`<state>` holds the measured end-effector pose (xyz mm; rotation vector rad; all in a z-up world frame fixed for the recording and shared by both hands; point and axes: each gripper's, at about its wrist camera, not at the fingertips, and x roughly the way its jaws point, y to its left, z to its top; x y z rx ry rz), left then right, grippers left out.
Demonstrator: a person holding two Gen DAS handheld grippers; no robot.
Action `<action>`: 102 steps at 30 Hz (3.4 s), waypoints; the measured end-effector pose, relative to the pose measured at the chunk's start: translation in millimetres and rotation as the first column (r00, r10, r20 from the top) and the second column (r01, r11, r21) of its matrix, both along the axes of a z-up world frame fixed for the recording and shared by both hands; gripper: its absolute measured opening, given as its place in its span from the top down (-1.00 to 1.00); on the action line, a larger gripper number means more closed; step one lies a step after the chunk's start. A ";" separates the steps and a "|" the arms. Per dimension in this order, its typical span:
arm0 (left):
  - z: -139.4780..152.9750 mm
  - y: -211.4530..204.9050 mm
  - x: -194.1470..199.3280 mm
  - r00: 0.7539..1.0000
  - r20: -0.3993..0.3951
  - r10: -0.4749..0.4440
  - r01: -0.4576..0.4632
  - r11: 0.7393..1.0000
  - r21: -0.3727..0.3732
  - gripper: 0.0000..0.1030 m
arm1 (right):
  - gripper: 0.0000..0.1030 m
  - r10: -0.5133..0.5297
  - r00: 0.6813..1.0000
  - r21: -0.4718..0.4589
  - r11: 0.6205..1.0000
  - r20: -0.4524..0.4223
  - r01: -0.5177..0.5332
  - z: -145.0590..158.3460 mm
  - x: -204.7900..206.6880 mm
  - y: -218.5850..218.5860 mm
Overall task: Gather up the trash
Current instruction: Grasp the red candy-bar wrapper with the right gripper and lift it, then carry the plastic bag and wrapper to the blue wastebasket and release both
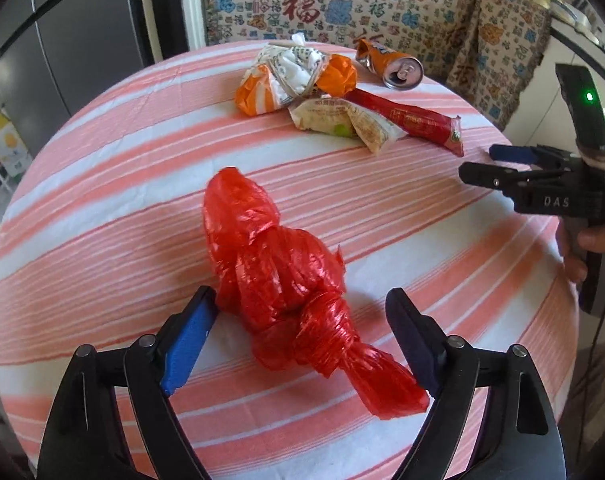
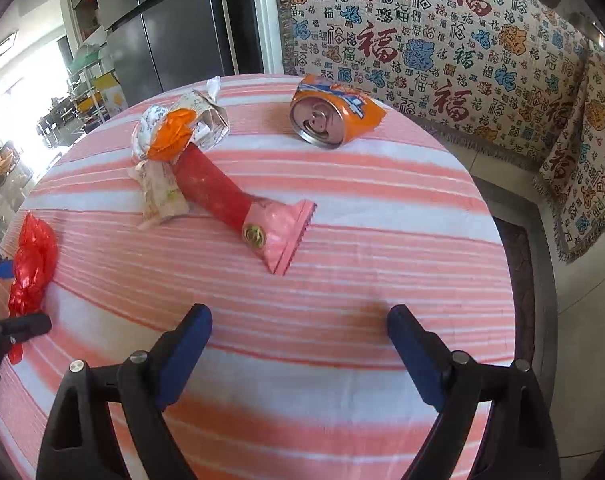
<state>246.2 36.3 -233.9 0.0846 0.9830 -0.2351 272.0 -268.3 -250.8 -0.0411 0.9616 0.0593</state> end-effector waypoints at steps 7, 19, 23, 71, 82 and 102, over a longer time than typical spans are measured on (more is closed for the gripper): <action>0.5 25.6 -2.4 0.999 -0.008 0.047 -0.047 0.998 0.038 -0.69 | -0.25 0.067 0.998 0.007 0.998 0.013 -0.067 -1.0 26.9 19.0; 15.1 60.2 -19.5 1.000 -0.007 0.014 -0.014 1.000 0.005 -0.69 | 0.46 0.079 0.993 0.088 0.994 -0.093 -0.071 8.8 -33.9 31.5; 17.1 40.4 -24.5 0.996 0.015 -0.091 0.091 0.996 -0.003 -0.76 | -0.14 0.137 0.986 0.095 0.987 -0.097 -0.128 12.8 -56.7 33.8; 35.1 22.5 -10.4 0.986 0.135 0.101 -0.103 0.995 0.009 0.12 | 0.77 -0.051 0.999 0.091 0.994 -0.009 0.052 47.3 -32.2 9.5; 41.2 3.8 -19.5 0.987 0.132 0.093 -0.092 0.996 -0.012 0.13 | 0.78 -0.090 0.996 0.130 0.987 0.000 0.089 57.4 -57.9 -20.6; 64.1 -211.5 -48.4 0.972 0.081 -0.221 0.232 0.956 -0.179 0.13 | 0.78 -0.379 0.925 0.132 0.919 0.027 0.372 78.2 -172.8 -171.8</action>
